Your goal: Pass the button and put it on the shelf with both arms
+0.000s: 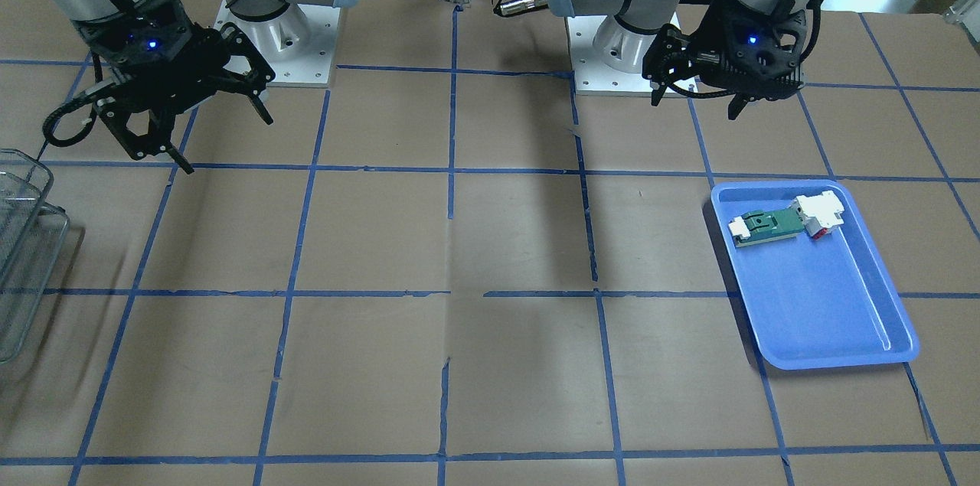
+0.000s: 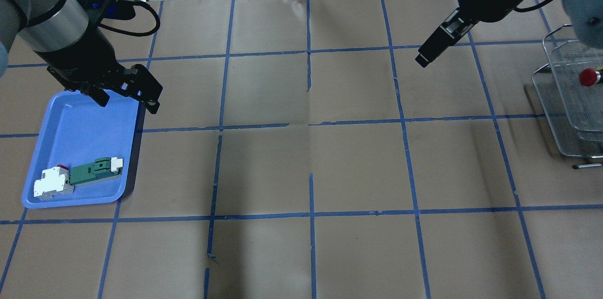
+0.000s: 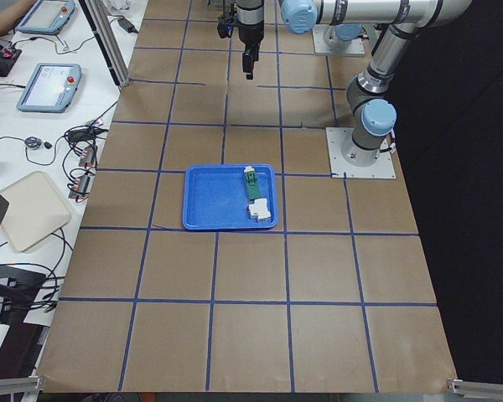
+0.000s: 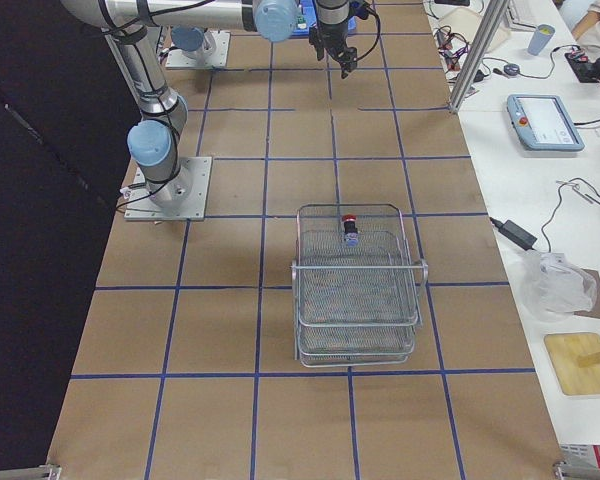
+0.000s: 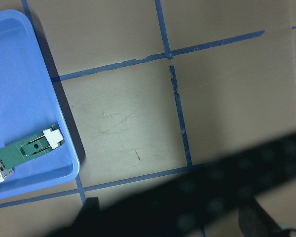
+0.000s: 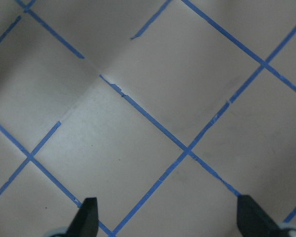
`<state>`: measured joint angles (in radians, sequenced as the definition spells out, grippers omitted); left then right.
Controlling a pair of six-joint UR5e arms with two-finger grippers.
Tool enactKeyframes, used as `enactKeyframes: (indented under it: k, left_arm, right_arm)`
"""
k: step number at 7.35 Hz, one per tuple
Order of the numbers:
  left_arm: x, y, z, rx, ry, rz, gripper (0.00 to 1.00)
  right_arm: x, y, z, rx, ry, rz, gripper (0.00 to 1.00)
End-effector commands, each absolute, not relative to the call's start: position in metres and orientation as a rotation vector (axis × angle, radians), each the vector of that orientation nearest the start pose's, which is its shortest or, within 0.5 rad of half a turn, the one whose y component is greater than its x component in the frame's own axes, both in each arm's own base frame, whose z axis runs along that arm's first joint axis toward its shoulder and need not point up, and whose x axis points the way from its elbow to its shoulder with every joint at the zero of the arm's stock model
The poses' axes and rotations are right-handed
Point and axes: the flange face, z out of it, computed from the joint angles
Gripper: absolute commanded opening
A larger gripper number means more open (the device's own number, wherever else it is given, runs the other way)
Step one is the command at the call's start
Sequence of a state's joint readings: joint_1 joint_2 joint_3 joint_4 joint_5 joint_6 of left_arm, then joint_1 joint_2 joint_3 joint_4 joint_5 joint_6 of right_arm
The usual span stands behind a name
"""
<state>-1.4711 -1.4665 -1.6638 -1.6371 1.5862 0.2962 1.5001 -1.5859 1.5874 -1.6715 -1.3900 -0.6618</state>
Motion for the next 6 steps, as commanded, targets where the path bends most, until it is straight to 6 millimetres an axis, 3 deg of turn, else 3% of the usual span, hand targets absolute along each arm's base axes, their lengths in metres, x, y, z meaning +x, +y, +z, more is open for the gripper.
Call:
enactKeyframes:
  k: [1,2,3,5,6]
  left_arm:
    - [-0.087,-0.453,0.487,0.308,3.12,0.083,1.0]
    - [-0.087,-0.453,0.487,0.308,3.12,0.085,1.0]
    - [-0.087,-0.453,0.487,0.308,3.12,0.083,1.0]
    - [-0.087,-0.453,0.487,0.308,3.12,0.083,1.0]
    - [-0.087,-0.453,0.487,0.306,3.12,0.08,1.0]
  right_arm:
    - [0.114,-0.51,0.5,-0.227,3.007,-0.223,1.0]
    - [0.112,-0.509,0.497,-0.133,3.056,-0.187,1.0]
    - [0.117,-0.506,0.497,-0.151,3.105,-0.181,1.0]
    - [0.14,-0.506,0.494,0.002,3.107,-0.164,1.0]
    - [0.137,-0.506,0.486,0.019,3.106,-0.138,1.0]
